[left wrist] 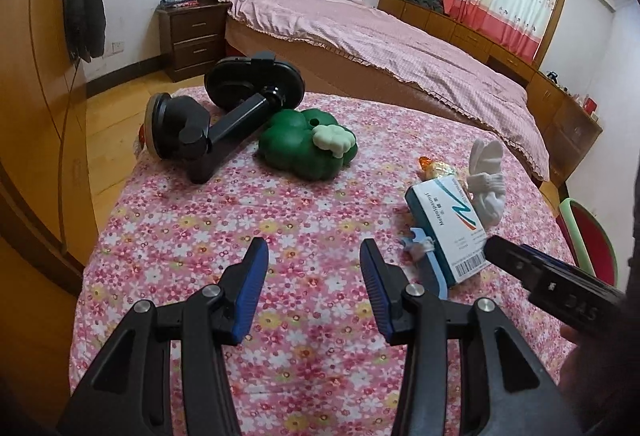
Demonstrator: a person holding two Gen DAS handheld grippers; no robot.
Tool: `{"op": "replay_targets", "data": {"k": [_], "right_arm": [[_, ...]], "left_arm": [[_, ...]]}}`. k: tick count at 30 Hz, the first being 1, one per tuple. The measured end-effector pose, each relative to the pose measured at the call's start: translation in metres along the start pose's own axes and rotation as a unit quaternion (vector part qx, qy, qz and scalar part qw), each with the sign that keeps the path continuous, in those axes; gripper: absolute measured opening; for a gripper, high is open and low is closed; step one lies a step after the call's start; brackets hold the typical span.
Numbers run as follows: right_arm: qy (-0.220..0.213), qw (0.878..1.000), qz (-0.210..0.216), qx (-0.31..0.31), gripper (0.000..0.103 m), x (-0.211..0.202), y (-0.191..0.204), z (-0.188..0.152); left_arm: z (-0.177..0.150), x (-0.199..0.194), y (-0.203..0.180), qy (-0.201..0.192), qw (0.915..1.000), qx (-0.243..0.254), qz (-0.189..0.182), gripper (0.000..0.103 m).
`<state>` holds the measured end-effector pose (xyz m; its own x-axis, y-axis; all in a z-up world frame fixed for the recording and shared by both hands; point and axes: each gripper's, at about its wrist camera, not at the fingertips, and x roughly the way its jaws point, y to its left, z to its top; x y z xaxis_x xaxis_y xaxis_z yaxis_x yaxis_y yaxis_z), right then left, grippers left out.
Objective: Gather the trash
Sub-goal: 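Move both open grippers back over the remaining trash on the bed, then grasp the white medicine box with the right gripper while the left approaches the blue plastic hook, then close the left gripper on the blue plastic hook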
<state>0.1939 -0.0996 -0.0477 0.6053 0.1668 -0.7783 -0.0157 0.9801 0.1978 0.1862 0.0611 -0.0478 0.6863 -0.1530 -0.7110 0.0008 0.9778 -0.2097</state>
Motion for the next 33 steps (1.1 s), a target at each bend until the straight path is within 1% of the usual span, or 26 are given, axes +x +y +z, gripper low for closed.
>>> {"op": "replay_targets", "data": {"k": [6, 13, 16, 17, 20, 23, 26, 33], "right_arm": [[0.019, 1.0, -0.001, -0.012, 0.063, 0.022, 0.008, 0.003], [0.028, 0.999, 0.023, -0.013, 0.062, 0.034, 0.016, 0.003], [0.024, 0.999, 0.035, -0.012, 0.052, 0.033, 0.019, 0.0], [0.022, 0.999, 0.036, -0.014, 0.046, 0.031, 0.02, 0.0], [0.012, 0.999, 0.044, -0.015, 0.035, 0.024, 0.021, -0.002], [0.006, 0.998, 0.056, -0.009, 0.026, 0.014, 0.017, -0.006], [-0.004, 0.998, 0.064, -0.008, 0.021, 0.001, 0.012, -0.009], [-0.035, 0.997, 0.068, -0.007, 0.018, -0.036, -0.001, -0.016]], "left_arm": [[0.0, 0.007, 0.008, 0.003, 0.9999, -0.016, -0.005, 0.048], [0.0, 0.009, 0.009, 0.0, 0.9998, -0.018, -0.003, 0.048], [-0.001, 0.011, 0.009, -0.001, 0.9998, -0.017, 0.002, 0.048], [-0.001, 0.011, 0.01, 0.0, 0.9998, -0.018, 0.004, 0.048], [-0.001, 0.012, 0.008, 0.0, 0.9998, -0.018, 0.005, 0.048], [-0.002, 0.011, 0.006, -0.001, 0.9999, -0.014, 0.002, 0.048], [-0.002, 0.01, 0.002, -0.001, 1.0, -0.009, -0.001, 0.048], [-0.002, 0.002, -0.011, 0.001, 0.9999, 0.003, -0.014, 0.048]]}}
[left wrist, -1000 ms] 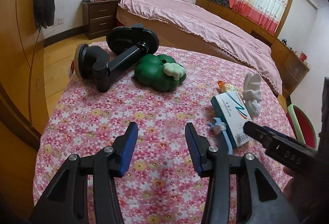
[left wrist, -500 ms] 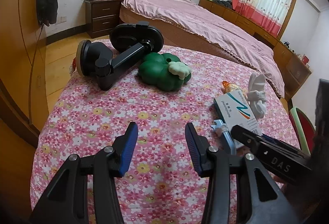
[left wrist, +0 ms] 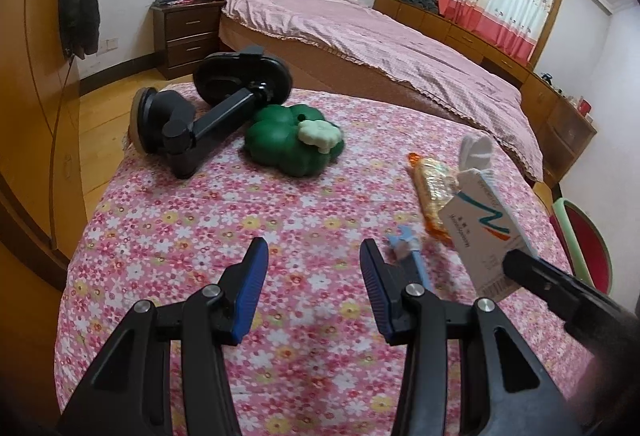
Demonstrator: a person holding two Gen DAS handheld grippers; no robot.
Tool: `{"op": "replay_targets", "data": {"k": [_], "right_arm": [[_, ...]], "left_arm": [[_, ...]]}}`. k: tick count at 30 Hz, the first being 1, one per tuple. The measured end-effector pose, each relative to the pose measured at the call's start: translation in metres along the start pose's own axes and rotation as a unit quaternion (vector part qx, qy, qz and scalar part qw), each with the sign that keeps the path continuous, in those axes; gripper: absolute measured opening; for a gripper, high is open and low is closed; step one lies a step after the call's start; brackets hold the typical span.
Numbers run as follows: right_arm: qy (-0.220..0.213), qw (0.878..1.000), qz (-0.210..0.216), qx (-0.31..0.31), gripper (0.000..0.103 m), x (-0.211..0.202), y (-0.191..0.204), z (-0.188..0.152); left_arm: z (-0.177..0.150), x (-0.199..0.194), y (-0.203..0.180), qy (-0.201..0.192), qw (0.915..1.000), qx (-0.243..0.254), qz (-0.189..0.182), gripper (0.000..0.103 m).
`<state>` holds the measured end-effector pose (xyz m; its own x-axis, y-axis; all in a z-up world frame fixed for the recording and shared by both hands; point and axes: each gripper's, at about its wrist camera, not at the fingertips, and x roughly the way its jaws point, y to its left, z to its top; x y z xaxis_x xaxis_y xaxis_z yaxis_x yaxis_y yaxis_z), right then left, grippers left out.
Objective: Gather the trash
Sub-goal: 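Close the left gripper on the blue plastic hook, then carry the medicine box and blue hook with both grippers over the bucket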
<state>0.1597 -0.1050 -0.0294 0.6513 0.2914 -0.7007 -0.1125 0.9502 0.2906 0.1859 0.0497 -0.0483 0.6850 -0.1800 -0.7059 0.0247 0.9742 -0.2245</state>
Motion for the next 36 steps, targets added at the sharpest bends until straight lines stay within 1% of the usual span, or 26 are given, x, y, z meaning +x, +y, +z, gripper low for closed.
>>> {"op": "replay_targets", "data": {"k": [6, 13, 18, 23, 25, 26, 28, 29, 31, 33, 36], "right_arm": [[-0.022, 1.0, -0.004, 0.015, 0.018, -0.034, -0.016, -0.007], [-0.04, 0.998, -0.015, 0.047, 0.018, -0.067, -0.05, -0.016], [-0.053, 0.996, -0.02, 0.069, 0.018, -0.085, -0.074, -0.017], [-0.063, 0.994, -0.025, 0.086, 0.018, -0.098, -0.094, -0.02], [-0.065, 0.993, -0.031, 0.092, 0.018, -0.102, -0.099, -0.021], [-0.066, 0.993, -0.034, 0.094, 0.018, -0.103, -0.101, -0.021], [-0.073, 0.991, -0.04, 0.103, 0.018, -0.108, -0.105, -0.023], [-0.077, 0.99, -0.042, 0.108, 0.018, -0.111, -0.107, -0.024], [-0.084, 0.989, -0.047, 0.115, 0.018, -0.115, -0.11, -0.025], [-0.087, 0.987, -0.052, 0.122, 0.018, -0.118, -0.113, -0.027], [-0.088, 0.986, -0.057, 0.127, 0.018, -0.124, -0.117, -0.027]], "left_arm": [[-0.003, -0.001, -0.02, 0.01, 0.9997, 0.016, -0.014, 0.048], [-0.009, 0.013, -0.049, 0.035, 0.9985, 0.033, -0.028, 0.048], [-0.012, 0.024, -0.062, 0.046, 0.9978, 0.045, -0.018, 0.048], [-0.014, 0.033, -0.067, 0.052, 0.9975, 0.047, -0.007, 0.048], [-0.015, 0.037, -0.068, 0.055, 0.9972, 0.051, -0.008, 0.044], [-0.015, 0.038, -0.069, 0.056, 0.997, 0.053, -0.008, 0.039], [-0.017, 0.04, -0.071, 0.061, 0.9965, 0.057, -0.01, 0.034], [-0.018, 0.041, -0.071, 0.062, 0.9963, 0.059, -0.012, 0.028], [-0.018, 0.042, -0.071, 0.063, 0.996, 0.062, -0.015, 0.025], [-0.019, 0.042, -0.07, 0.064, 0.9959, 0.06, -0.021, 0.017], [-0.018, 0.043, -0.07, 0.065, 0.9958, 0.052, -0.038, 0.017]]}}
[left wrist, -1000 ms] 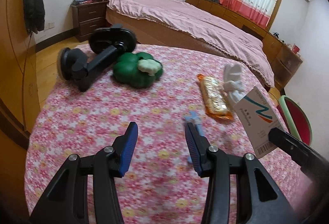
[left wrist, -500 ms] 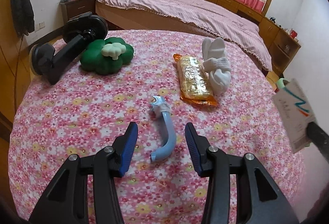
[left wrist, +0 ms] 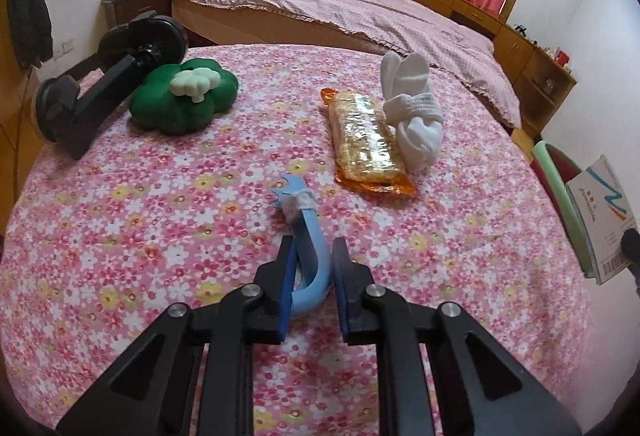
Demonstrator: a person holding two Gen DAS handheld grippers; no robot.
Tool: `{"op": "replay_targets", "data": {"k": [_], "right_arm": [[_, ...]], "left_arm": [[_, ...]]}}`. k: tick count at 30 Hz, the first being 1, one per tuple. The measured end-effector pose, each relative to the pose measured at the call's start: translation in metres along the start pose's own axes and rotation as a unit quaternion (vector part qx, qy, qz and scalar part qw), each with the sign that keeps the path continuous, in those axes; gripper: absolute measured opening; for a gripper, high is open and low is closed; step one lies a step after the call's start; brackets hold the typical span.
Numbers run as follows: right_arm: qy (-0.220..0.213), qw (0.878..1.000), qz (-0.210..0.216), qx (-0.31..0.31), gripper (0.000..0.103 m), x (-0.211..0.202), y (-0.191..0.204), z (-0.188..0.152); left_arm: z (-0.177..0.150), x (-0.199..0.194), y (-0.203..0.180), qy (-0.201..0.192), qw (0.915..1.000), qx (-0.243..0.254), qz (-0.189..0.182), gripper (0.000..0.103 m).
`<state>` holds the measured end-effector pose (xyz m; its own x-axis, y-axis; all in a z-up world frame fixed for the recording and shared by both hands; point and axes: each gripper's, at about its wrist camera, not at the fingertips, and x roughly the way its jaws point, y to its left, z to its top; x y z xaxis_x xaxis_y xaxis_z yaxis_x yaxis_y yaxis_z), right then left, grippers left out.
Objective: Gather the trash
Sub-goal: 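Carry the medicine box and blue hook with both grippers over the bucket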
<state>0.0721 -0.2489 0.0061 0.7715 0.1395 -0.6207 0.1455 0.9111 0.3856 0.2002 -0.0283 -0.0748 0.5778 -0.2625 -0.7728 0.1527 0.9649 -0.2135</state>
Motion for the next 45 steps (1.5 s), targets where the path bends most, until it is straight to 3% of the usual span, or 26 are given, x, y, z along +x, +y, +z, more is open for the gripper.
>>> {"op": "replay_targets", "data": {"k": [11, 22, 35, 45], "right_arm": [[-0.022, 1.0, 0.001, 0.011, 0.018, -0.018, -0.018, 0.008], [-0.045, 0.998, 0.018, 0.03, 0.018, -0.037, -0.043, 0.016], [-0.073, 0.996, 0.013, 0.046, 0.018, -0.057, -0.09, 0.037], [-0.09, 0.993, 0.001, 0.074, 0.018, -0.067, -0.134, 0.049]], "left_arm": [[-0.001, -0.039, -0.024, -0.031, 0.9984, 0.003, -0.048, 0.017], [0.008, -0.08, -0.078, -0.069, 0.9935, 0.04, -0.081, 0.017], [0.017, -0.072, -0.163, -0.056, 0.9868, 0.09, -0.122, 0.017], [0.02, -0.05, -0.236, -0.047, 0.9757, 0.145, -0.157, 0.017]]}}
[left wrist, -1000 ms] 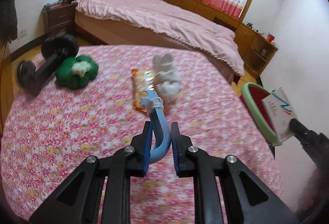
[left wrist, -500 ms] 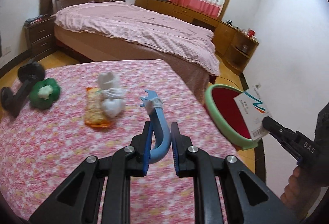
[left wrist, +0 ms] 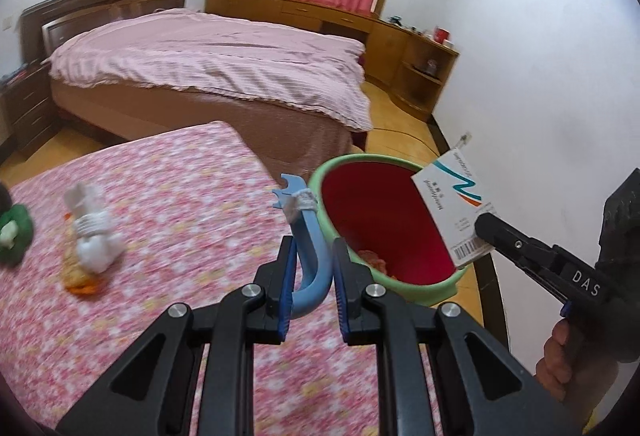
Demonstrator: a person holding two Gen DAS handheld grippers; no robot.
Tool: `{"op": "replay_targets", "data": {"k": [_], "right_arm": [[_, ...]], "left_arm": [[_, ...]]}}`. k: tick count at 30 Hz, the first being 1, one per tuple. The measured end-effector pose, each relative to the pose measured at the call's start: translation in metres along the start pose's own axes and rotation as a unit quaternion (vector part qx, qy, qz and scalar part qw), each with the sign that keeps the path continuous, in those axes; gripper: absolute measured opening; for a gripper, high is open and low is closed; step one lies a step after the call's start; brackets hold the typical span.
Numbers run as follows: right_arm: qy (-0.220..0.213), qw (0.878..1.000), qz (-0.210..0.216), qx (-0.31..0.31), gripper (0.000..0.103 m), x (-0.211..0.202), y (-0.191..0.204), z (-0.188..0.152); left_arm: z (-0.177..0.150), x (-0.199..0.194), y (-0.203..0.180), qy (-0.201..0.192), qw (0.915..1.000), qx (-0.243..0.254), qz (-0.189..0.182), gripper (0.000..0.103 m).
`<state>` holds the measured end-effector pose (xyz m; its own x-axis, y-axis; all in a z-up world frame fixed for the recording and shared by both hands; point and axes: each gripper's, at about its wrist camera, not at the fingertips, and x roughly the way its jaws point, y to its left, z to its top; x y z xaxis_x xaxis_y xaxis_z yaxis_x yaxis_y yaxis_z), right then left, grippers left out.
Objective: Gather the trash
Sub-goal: 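Carry the medicine box and blue hook with both grippers over the bucket, then open both grippers to drop the hook and medicine box into the bucket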
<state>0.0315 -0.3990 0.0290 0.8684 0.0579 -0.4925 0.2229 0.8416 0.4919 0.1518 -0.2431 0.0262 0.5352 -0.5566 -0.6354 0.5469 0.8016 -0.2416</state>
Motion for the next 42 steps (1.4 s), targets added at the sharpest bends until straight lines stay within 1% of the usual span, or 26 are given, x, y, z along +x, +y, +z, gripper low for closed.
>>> {"op": "replay_targets", "data": {"k": [7, 12, 17, 24, 29, 33, 34, 36, 42], "right_arm": [[-0.002, 1.0, -0.019, 0.025, 0.018, 0.002, -0.03, 0.008], [0.002, 0.998, -0.041, 0.038, 0.018, 0.005, -0.051, 0.01], [0.011, 0.997, -0.057, 0.046, 0.018, 0.014, -0.069, 0.012], [0.031, 0.995, -0.067, 0.059, 0.018, 0.031, -0.082, 0.007], [0.037, 0.995, -0.073, 0.062, 0.018, 0.036, -0.088, 0.004], [0.039, 0.994, -0.076, 0.064, 0.021, 0.039, -0.091, 0.006], [0.039, 0.994, -0.077, 0.066, 0.021, 0.04, -0.091, 0.006], [0.04, 0.994, -0.077, 0.07, 0.022, 0.04, -0.093, 0.007], [0.038, 0.994, -0.074, 0.072, 0.024, 0.035, -0.092, 0.008]], "left_arm": [[0.009, 0.04, -0.025, 0.019, 0.9994, 0.017, -0.024, 0.017], [0.01, 0.07, -0.04, 0.036, 0.9982, 0.029, -0.037, 0.017], [0.006, 0.096, -0.049, 0.051, 0.9971, 0.04, -0.039, 0.017], [0.0, 0.122, -0.047, 0.071, 0.9962, 0.039, -0.031, 0.017], [-0.002, 0.127, -0.046, 0.077, 0.9957, 0.04, -0.032, 0.017], [-0.001, 0.123, -0.047, 0.073, 0.9961, 0.037, -0.033, 0.017], [0.0, 0.122, -0.047, 0.072, 0.9962, 0.036, -0.034, 0.018], [0.001, 0.119, -0.045, 0.069, 0.9965, 0.034, -0.034, 0.022], [0.005, 0.102, -0.038, 0.051, 0.998, 0.03, -0.025, 0.023]]}}
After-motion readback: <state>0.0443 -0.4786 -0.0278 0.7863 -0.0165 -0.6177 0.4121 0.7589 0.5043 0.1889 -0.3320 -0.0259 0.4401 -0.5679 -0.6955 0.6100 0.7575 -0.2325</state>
